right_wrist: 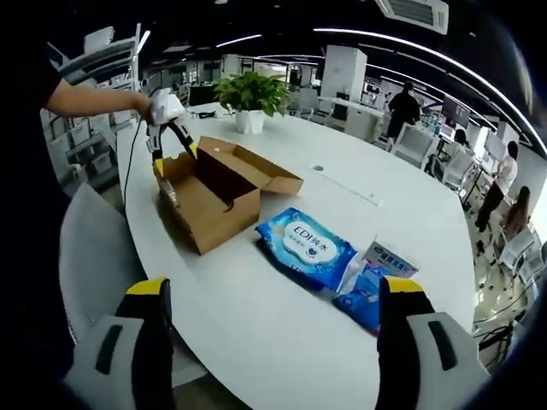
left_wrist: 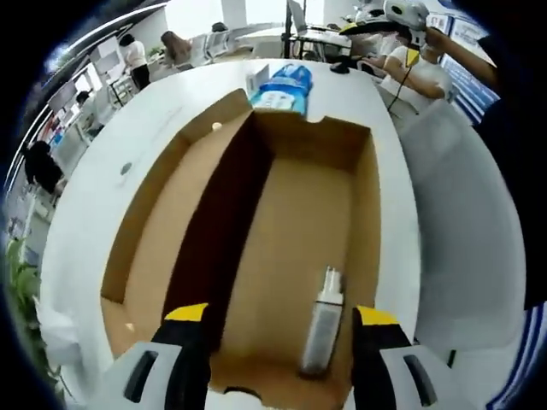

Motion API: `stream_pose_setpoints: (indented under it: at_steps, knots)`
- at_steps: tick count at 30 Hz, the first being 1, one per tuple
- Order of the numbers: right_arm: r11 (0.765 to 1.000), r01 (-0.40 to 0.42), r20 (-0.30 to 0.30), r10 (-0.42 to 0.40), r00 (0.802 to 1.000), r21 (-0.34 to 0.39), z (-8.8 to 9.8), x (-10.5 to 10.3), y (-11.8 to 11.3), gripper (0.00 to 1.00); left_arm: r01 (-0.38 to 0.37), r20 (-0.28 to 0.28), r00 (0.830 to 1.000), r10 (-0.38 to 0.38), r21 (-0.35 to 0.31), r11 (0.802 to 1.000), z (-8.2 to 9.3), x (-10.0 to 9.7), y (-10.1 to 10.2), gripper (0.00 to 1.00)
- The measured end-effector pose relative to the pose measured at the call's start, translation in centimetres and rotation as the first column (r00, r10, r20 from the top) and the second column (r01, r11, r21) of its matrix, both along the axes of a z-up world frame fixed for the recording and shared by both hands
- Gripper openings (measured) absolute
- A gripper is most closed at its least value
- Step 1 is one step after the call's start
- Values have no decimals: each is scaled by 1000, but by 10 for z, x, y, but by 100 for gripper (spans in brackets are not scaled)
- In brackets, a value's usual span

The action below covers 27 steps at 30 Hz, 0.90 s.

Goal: Operate the shoe box by opening the lid, removing the specified soft item, and placing it in the target area until the item is outside and the box remains undamaged.

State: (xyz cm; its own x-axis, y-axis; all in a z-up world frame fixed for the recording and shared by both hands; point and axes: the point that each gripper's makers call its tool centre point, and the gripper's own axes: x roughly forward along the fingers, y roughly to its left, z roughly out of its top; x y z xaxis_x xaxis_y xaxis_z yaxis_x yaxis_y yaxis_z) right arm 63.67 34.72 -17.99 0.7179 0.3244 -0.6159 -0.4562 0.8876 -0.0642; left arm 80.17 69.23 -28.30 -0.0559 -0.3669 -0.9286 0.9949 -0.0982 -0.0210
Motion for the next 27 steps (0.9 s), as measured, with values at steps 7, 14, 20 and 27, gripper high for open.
stream_pose_setpoints:
  at_steps: [7, 14, 20, 27]
  knots:
    - [1000, 3, -22, -3, 1000, 6, -9, -5, 2, 96, 67, -31, 997, -66, 42, 997, -13, 1, -6, 68]
    - [1000, 11, -34, -10, 999, 19, -14, -8, 2, 96, 143, -63, 989, -137, 95, 985, -24, -3, -5, 68]
    - [1000, 15, -40, -15, 999, 22, -17, -8, 3, 96, 247, -72, 969, -238, 185, 951, -39, -7, 3, 66]
    - [999, 26, -38, -24, 999, 45, -17, -8, 6, 95, 268, -85, 963, -256, 201, 942, -43, -11, 3, 65]
